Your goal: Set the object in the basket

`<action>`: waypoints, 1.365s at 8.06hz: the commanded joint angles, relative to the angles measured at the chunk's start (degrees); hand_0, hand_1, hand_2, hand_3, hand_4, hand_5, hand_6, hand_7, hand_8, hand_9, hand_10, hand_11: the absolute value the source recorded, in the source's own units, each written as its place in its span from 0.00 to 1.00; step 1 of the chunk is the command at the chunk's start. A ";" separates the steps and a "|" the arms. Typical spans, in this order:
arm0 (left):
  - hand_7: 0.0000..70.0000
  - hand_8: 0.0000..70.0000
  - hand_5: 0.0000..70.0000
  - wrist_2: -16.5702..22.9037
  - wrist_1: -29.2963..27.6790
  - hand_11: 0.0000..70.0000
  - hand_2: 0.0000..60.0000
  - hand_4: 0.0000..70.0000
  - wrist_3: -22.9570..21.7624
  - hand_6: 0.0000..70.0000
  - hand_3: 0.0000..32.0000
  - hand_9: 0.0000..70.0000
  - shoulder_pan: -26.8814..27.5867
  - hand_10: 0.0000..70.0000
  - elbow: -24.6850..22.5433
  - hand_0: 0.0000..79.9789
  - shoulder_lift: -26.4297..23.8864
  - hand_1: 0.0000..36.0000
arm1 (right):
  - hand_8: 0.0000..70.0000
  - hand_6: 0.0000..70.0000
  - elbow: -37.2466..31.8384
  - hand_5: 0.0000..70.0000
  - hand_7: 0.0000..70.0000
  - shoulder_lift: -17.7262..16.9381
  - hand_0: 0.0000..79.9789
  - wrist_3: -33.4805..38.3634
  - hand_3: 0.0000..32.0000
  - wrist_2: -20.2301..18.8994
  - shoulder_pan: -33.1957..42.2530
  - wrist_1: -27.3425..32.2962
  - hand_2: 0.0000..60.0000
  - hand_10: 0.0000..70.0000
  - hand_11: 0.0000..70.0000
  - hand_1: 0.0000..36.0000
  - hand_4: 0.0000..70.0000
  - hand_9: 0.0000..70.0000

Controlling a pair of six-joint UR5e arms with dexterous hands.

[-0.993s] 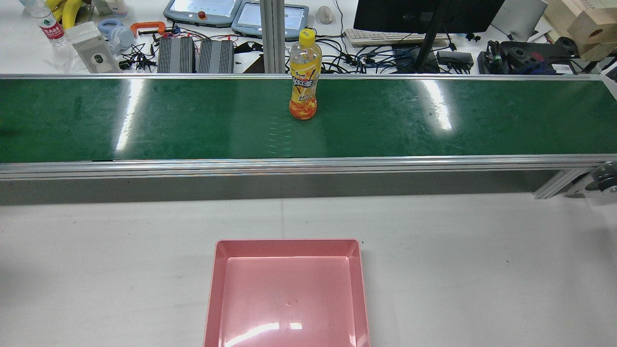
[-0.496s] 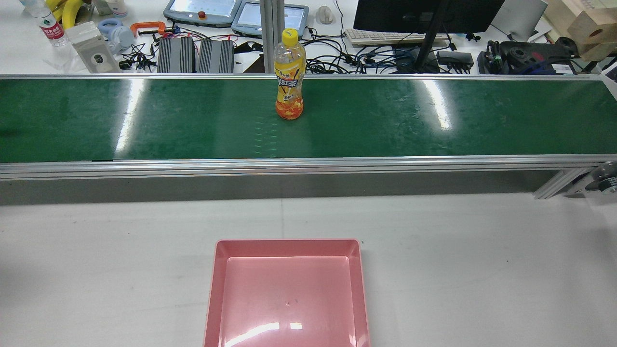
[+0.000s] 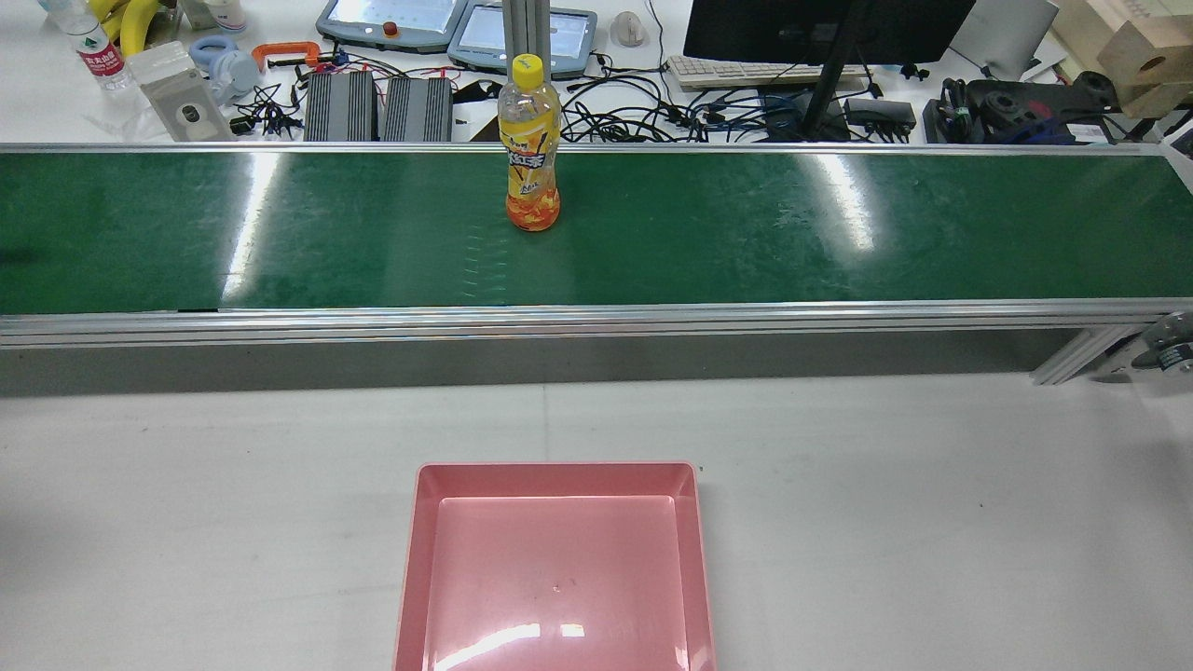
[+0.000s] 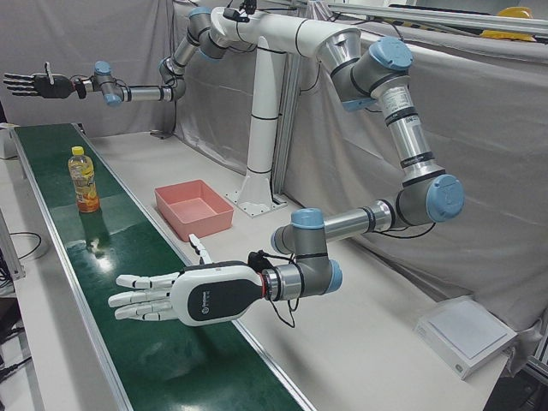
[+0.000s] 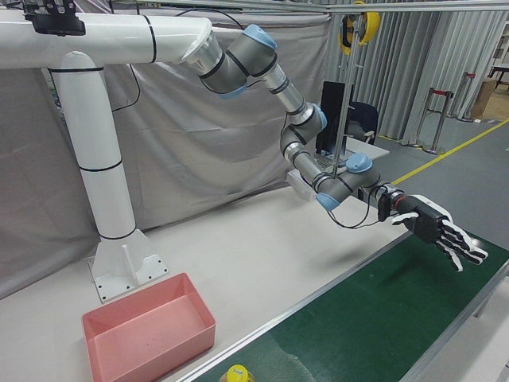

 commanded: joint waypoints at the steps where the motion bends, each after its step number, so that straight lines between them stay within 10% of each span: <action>1: 0.00 0.01 0.28 0.00 0.00 0.21 0.11 0.02 0.00 0.01 0.00 0.04 0.00 0.13 0.00 0.61 0.00 0.41 | 0.00 0.00 0.00 0.00 0.00 0.00 0.00 0.00 0.00 0.00 0.00 0.00 0.00 0.00 0.00 0.00 0.00 0.00; 8: 0.00 0.00 0.28 0.09 0.09 0.21 0.12 0.02 0.09 0.01 0.00 0.04 0.26 0.13 0.18 0.61 0.00 0.41 | 0.00 0.00 0.00 0.00 0.00 0.00 0.00 0.09 0.00 0.00 0.00 0.00 0.00 0.00 0.00 0.00 0.00 0.00; 11: 0.00 0.00 0.28 0.35 5.84 0.23 0.17 0.02 0.26 0.01 0.00 0.04 0.09 0.14 -0.88 0.61 -8.21 0.45 | 0.00 0.00 0.00 0.00 0.00 0.00 0.00 0.09 0.00 0.00 0.00 0.00 0.00 0.00 0.00 0.00 0.00 0.00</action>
